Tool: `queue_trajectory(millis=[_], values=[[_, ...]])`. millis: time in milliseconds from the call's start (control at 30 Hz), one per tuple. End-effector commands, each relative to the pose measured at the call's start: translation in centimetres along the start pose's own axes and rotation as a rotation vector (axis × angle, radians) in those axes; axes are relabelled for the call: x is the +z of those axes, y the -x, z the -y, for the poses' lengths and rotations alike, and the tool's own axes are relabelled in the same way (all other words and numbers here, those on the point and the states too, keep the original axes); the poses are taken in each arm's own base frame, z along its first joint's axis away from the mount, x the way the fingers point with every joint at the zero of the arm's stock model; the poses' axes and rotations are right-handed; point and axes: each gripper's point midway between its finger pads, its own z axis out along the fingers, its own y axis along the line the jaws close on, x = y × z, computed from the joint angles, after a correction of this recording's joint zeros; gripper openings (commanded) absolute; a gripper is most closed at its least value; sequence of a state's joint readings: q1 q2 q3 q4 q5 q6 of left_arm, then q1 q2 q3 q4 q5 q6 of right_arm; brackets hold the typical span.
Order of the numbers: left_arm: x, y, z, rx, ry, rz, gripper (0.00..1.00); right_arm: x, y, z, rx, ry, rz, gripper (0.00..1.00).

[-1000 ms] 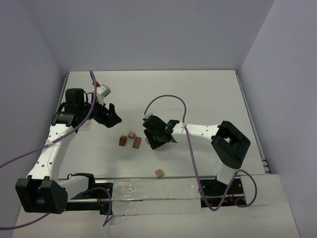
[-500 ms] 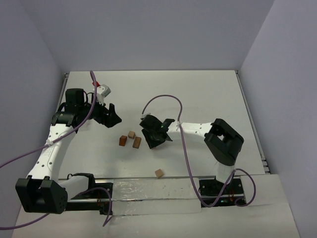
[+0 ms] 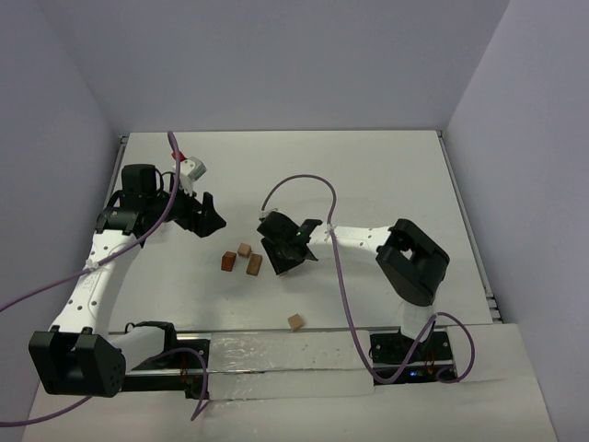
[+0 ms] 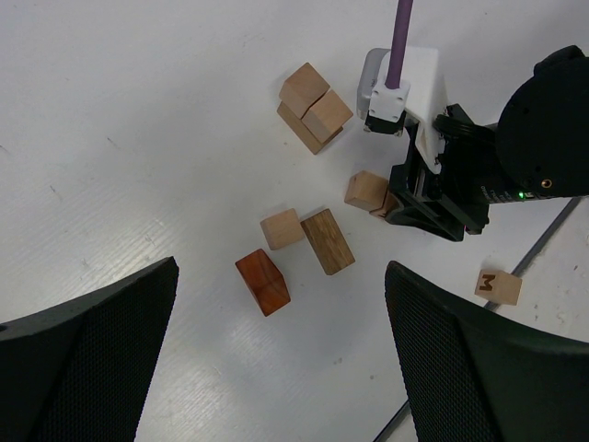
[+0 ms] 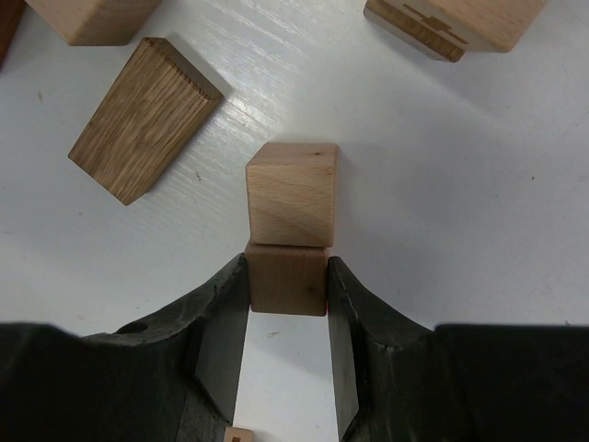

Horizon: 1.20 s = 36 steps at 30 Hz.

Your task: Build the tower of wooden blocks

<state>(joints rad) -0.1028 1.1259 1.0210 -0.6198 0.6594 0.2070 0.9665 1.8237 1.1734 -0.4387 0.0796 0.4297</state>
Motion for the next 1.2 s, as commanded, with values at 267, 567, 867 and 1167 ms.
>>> queue_trajectory(millis=[267,567,867,1167], values=[[-0.1,0.5,0.1,0.032,-0.008,0.023,0.99,-0.1,0.6,-0.6,-0.009,0.004,0.007,0.54],[-0.3,1.0,0.3,0.033,-0.016,0.03,0.99,-2.7,1.4,-1.1,-0.025,0.034,0.069,0.95],[-1.2,1.8,1.3,0.054,-0.043,0.047,0.99,-10.4,2.2,-2.5,-0.238,0.132,0.211,0.96],[-2.2,2.5,3.2,0.069,-0.107,0.074,0.99,-19.6,0.6,-6.5,-0.646,0.528,0.188,0.95]])
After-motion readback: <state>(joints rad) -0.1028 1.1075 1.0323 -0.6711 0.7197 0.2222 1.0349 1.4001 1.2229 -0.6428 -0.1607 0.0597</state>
